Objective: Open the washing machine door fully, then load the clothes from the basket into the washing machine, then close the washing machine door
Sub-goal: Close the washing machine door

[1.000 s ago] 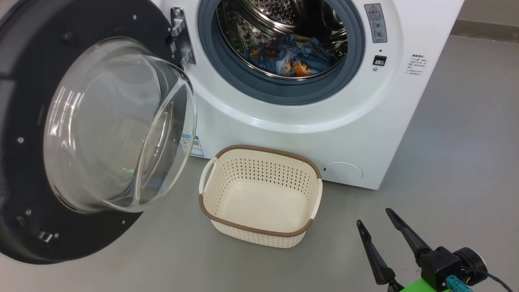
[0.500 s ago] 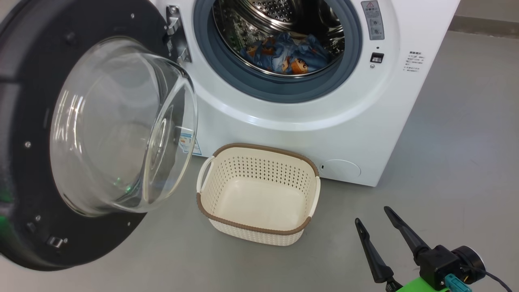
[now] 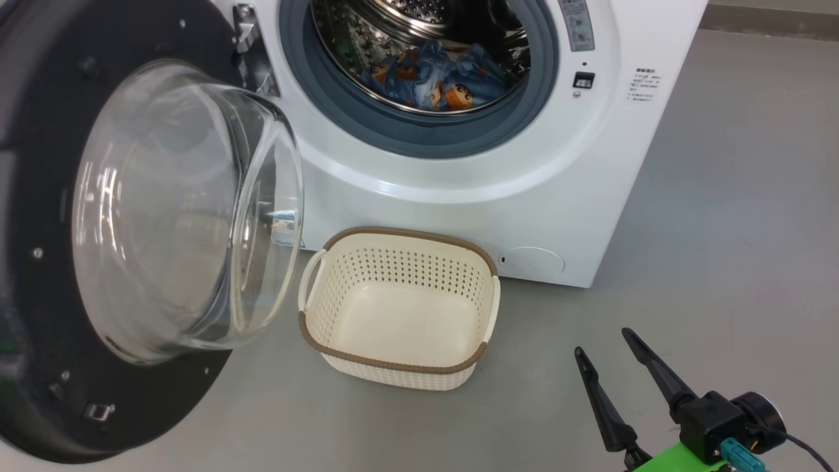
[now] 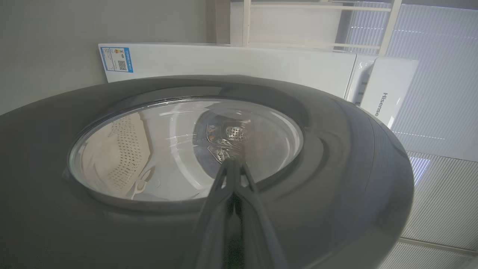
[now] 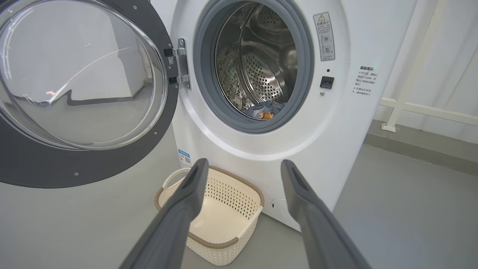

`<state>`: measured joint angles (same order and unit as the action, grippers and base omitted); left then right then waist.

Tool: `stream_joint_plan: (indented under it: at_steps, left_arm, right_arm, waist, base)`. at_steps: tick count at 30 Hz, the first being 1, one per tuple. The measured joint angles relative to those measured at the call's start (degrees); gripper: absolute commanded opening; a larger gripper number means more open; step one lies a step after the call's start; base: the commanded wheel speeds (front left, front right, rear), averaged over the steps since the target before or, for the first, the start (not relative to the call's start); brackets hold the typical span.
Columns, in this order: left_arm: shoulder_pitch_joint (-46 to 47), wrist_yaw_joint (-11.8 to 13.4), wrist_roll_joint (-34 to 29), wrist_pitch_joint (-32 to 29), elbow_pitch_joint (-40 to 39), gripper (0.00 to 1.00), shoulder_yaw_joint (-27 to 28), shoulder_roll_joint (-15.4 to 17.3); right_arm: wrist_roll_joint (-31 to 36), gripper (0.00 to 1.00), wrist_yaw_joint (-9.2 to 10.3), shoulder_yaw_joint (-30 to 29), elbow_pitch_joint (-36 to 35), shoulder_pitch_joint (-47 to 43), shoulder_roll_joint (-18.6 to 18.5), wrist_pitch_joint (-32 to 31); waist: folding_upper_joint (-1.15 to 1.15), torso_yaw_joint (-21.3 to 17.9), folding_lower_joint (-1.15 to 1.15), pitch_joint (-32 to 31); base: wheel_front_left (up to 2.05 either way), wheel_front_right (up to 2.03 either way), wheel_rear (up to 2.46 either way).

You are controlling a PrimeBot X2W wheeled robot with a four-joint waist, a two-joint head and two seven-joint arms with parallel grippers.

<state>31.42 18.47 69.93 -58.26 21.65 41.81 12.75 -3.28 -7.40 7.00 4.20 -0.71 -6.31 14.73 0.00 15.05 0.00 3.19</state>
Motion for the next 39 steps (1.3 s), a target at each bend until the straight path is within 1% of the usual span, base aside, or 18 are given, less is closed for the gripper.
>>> stream_joint_plan:
  at_steps: [5, 9, 11, 19, 24, 29, 33, 36, 39]
  left_arm:
    - [-1.0, 1.0, -0.1, -1.6, -3.6, 0.00, -1.9, -1.1]
    - [-1.3, 2.4, -0.1, -2.3, -5.9, 0.00, -2.6, -2.0]
    - [-1.3, 2.6, -0.1, -2.8, -6.9, 0.00, -3.0, -2.3]
    - [-1.8, 4.6, -0.1, -5.6, -12.0, 0.00, -7.1, -4.8]
    - [-1.9, 5.3, -0.2, -6.4, -14.7, 0.00, -9.5, -6.5]
    - [-1.7, 5.5, 0.0, -6.9, -16.0, 0.00, -11.6, -8.7]
    - [-1.5, 5.4, 0.1, -6.2, -15.9, 0.00, -13.9, -9.6]
    - [-0.7, 4.8, 0.3, -4.8, -14.9, 0.00, -15.1, -10.2]
    - [0.5, 3.3, 1.1, -2.9, -12.8, 0.00, -16.1, -10.6]
  right_arm:
    - [0.0, 1.00, 0.00, 0.0, 0.0, 0.5, 0.2, 0.0]
    - [0.0, 1.00, 0.00, 0.0, -0.1, 0.8, 0.2, 0.0]
    - [0.0, 1.00, 0.00, -0.1, -0.1, 0.8, 0.3, 0.0]
    - [-0.4, 1.00, 0.00, -0.1, 0.0, 1.8, 0.7, 0.0]
    - [-0.4, 1.00, 0.00, -0.1, 0.0, 2.0, 0.8, 0.0]
    - [-0.4, 1.00, 0.00, -0.2, 0.1, 2.0, 1.0, 0.0]
    - [-0.4, 1.00, 0.00, -0.2, 0.1, 2.0, 1.1, 0.0]
    - [-0.4, 1.00, 0.00, -0.2, 0.1, 2.1, 1.3, 0.0]
    - [-0.4, 1.00, 0.00, -0.2, 0.2, 2.1, 1.3, 0.0]
  waist:
    - [0.00, -0.9, 0.00, 0.3]
    - [0.00, -1.4, 0.00, 0.6]
    - [0.00, -1.6, 0.00, 0.8]
    - [0.00, -3.1, 0.00, 1.1]
    - [0.00, -4.2, 0.00, 1.2]
    - [0.00, -5.6, 0.00, 1.2]
    - [0.00, -6.7, 0.00, 1.1]
    - [0.00, -7.7, 0.00, 1.0]
    - [0.00, -8.7, 0.00, 1.0]
  base:
    - [0.00, 0.00, 0.00]
    - [0.00, 0.00, 0.00]
    - [0.00, 0.00, 0.00]
    - [0.00, 0.00, 0.00]
    - [0.00, 0.00, 0.00]
    - [0.00, 0.00, 0.00]
    - [0.00, 0.00, 0.00]
    - [0.00, 0.00, 0.00]
    - [0.00, 0.00, 0.00]
